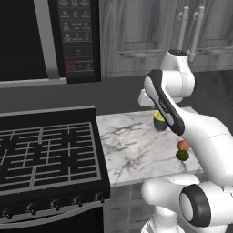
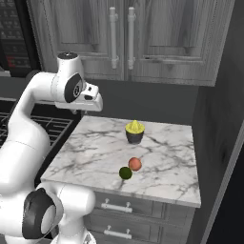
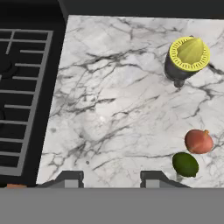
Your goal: Place the onion and lime inside the fridge drawer. Close the drawer after placing the vegetables.
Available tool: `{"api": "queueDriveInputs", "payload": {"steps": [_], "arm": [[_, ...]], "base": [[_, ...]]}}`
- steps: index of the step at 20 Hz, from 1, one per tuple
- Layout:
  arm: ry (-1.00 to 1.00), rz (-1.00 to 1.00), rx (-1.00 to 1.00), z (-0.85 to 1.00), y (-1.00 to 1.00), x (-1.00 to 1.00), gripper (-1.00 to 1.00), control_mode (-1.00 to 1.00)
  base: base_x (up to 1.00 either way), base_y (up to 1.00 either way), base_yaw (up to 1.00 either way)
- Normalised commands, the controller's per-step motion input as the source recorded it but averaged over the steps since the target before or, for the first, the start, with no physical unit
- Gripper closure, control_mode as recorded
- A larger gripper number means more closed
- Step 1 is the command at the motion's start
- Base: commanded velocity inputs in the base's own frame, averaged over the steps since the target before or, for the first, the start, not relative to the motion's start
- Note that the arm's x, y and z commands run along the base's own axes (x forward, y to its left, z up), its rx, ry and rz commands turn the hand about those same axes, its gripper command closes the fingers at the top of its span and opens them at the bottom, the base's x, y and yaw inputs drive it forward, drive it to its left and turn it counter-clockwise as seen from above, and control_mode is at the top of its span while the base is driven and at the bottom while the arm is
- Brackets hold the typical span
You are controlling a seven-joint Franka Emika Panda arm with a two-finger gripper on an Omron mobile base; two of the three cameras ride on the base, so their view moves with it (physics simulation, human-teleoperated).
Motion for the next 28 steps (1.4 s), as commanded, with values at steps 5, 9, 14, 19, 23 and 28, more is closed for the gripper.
{"api": "queueDriveInputs", "payload": {"steps": [5,9,14,19,23,28], "arm": [[-0.05,0.00,-0.03,-0.11,0.09,-0.36,-1.00,-1.00],[-0.06,-0.14,0.08,-0.71,-0.66,-0.70,-1.00,-1.00],[0.08,-0.26,0.17,-0.97,-1.00,-0.19,-1.00,-1.00],[0.18,-0.19,0.10,-0.82,-0.76,0.15,-1.00,-1.00],[0.11,-0.03,0.00,-0.69,-0.42,0.25,-1.00,-1.00],[0.12,0.00,0.00,-0.48,-0.13,0.16,-1.00,-1.00]], "base": [[0.00,0.00,0.00],[0.00,0.00,0.00],[0.00,0.00,0.00],[0.00,0.00,0.00],[0.00,0.00,0.00],[0.00,0.00,0.00]]}}
